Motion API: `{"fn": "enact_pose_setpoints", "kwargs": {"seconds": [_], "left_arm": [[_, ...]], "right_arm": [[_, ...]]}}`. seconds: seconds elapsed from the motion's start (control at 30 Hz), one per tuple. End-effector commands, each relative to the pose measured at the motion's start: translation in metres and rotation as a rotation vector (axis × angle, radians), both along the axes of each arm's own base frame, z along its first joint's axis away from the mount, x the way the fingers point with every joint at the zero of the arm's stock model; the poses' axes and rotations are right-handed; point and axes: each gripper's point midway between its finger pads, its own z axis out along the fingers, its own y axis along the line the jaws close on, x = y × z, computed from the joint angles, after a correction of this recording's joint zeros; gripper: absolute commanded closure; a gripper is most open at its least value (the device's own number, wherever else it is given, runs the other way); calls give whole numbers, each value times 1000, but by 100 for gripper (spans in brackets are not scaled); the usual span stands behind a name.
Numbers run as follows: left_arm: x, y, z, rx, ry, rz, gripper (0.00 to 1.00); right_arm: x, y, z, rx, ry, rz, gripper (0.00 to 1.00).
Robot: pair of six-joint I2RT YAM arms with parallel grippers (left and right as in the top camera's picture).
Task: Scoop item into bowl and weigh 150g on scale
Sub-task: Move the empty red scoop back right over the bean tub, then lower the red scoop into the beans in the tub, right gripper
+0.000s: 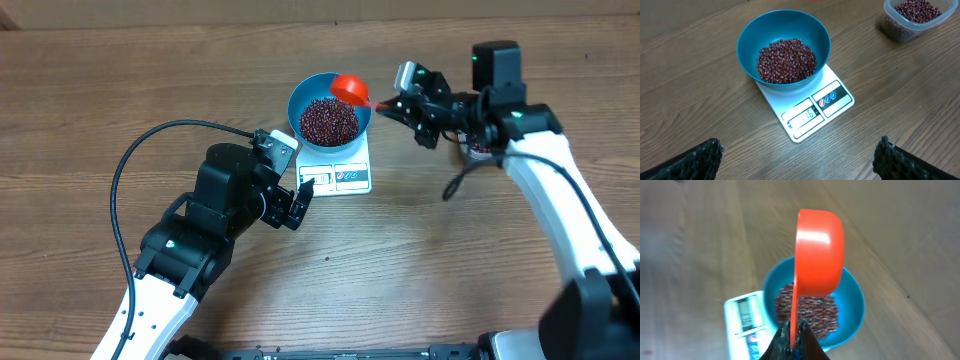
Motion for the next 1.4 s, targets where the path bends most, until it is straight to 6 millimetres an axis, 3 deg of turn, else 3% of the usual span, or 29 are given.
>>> {"fn": "enact_pose_setpoints", "kwargs": {"seconds": [0.0,0.1,0.2,0.33,0.43,0.57,0.73,0.9,1.0,1.13,1.37], "left_arm": [[3,-2,8,-17,-9,3,0],[3,-2,8,-17,-9,3,1],[3,-2,8,-17,-9,3,1],[3,-2,8,-17,-9,3,1],[3,-2,8,-17,-9,3,0],[3,-2,8,-17,-9,3,0],[3,-2,8,-17,-9,3,0],[3,-2,8,-17,-9,3,0],[3,-2,8,-17,-9,3,0],[3,-2,8,-17,-9,3,1],[3,-2,8,-17,-9,3,1]], "right_arm": [[-23,-2,25,37,78,-42,96],[-35,-9,27,61,203,-113,96],[-25,-32,16,52,349,-327,96],[4,-92,-7,7,464,-791,97],[14,-143,-17,-54,453,-1098,97],[14,-186,-21,-92,431,-1342,97],[15,-220,-31,-100,445,-1484,97],[17,-237,-65,-146,539,-1516,97],[18,-235,-94,-180,627,-1493,97],[20,-228,-116,-188,696,-1457,97],[20,-227,-119,-188,703,-1452,93]]}}
